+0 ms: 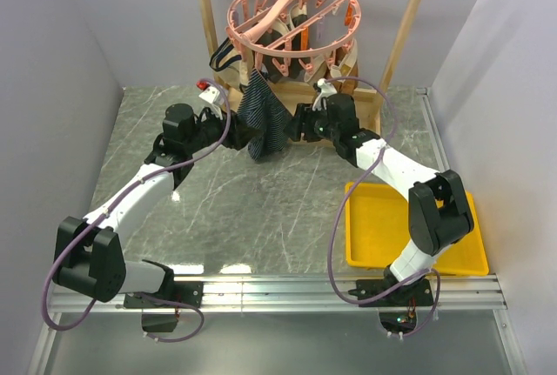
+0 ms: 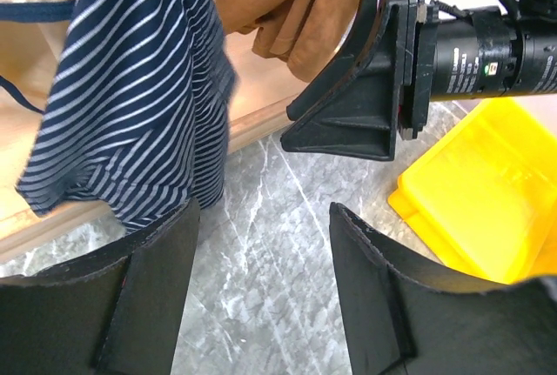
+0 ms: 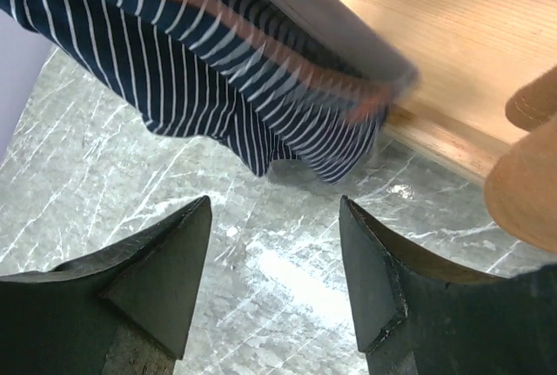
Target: Clip the underwear to the hanger
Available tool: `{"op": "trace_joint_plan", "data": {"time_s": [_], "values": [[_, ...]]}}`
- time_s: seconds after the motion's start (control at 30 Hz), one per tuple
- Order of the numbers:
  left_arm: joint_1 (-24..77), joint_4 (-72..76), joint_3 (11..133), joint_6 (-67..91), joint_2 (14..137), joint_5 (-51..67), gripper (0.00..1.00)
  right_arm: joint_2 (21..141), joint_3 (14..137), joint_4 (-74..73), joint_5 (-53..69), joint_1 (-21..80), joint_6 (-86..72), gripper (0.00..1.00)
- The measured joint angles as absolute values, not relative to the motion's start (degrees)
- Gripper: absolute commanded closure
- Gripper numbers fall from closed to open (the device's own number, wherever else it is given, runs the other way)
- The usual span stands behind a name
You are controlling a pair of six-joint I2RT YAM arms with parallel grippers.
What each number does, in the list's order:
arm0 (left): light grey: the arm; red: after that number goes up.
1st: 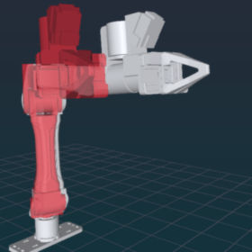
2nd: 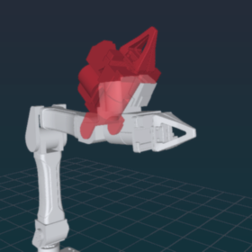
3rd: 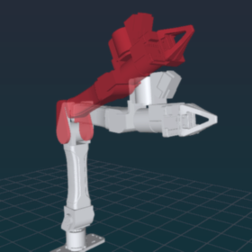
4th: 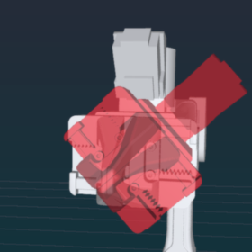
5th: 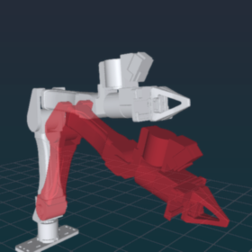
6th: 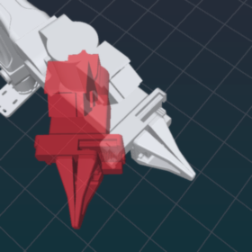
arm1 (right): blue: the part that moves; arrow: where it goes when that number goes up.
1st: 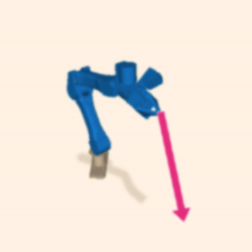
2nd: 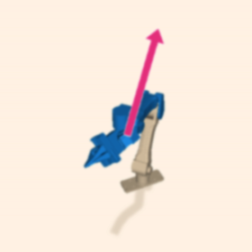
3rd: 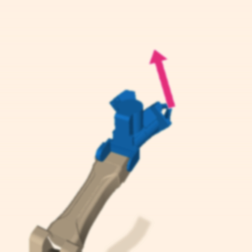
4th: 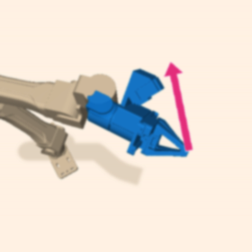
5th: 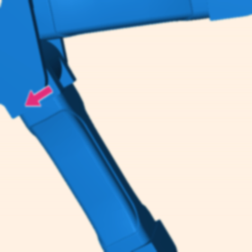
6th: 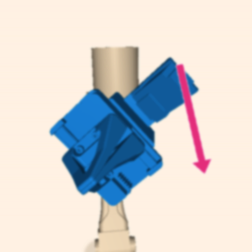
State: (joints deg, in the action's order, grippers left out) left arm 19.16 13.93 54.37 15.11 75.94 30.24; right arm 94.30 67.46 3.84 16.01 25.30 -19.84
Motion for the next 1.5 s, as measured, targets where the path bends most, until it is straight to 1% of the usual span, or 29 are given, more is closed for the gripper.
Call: {"op": "trace_joint_plan", "data": {"time_s": [0.27,0.47,0.57,0.67,0.7,0.77,0.83,0.9,1.03,1.2,1.33,1.5], "values": [[19.1,14.2,54.6,13.6,76.4,31.6,0.34,94.3,67.4,4.3,17.0,24.7,-19.4,0.32],[20.0,14.0,55.3,8.2,77.2,31.4,0.33,94.2,65.3,8.0,18.8,22.5,-18.1,0.33],[23.3,13.9,55.5,2.8,77.5,27.8,0.31,94.2,64.7,9.0,20.1,20.8,-18.2,0.33],[28.6,13.9,55.5,-4.3,77.7,24.0,0.30,94.2,64.6,10.1,21.3,19.7,-18.8,0.33],[30.5,14.0,55.5,-6.9,78.0,23.1,0.27,94.2,64.6,10.3,21.6,19.4,-19.0,0.33],[34.0,13.7,55.8,-12.7,79.6,21.5,0.26,94.2,64.6,10.4,22.1,19.0,-19.6,0.34],[36.6,10.6,59.0,-19.2,83.5,19.8,0.25,94.2,64.5,10.4,22.6,18.5,-20.3,0.33],[37.8,5.9,64.8,-25.0,88.5,18.6,0.25,94.1,64.4,10.2,23.3,17.8,-21.2,0.34],[38.1,-4.6,79.8,-38.2,99.7,15.9,0.05,91.9,62.8,9.1,24.1,14.0,-22.6,0.33],[37.9,-13.2,92.4,-48.3,108.4,11.4,0.01,85.4,59.6,7.0,25.0,9.5,-23.6,0.32],[37.9,-15.6,98.1,-53.7,113.7,7.1,0.01,81.7,57.9,6.3,26.0,8.8,-23.7,0.32],[37.9,-20.9,109.0,-57.9,122.3,2.7,0.01,80.1,56.5,4.6,26.2,8.5,-23.5,0.32]]}}
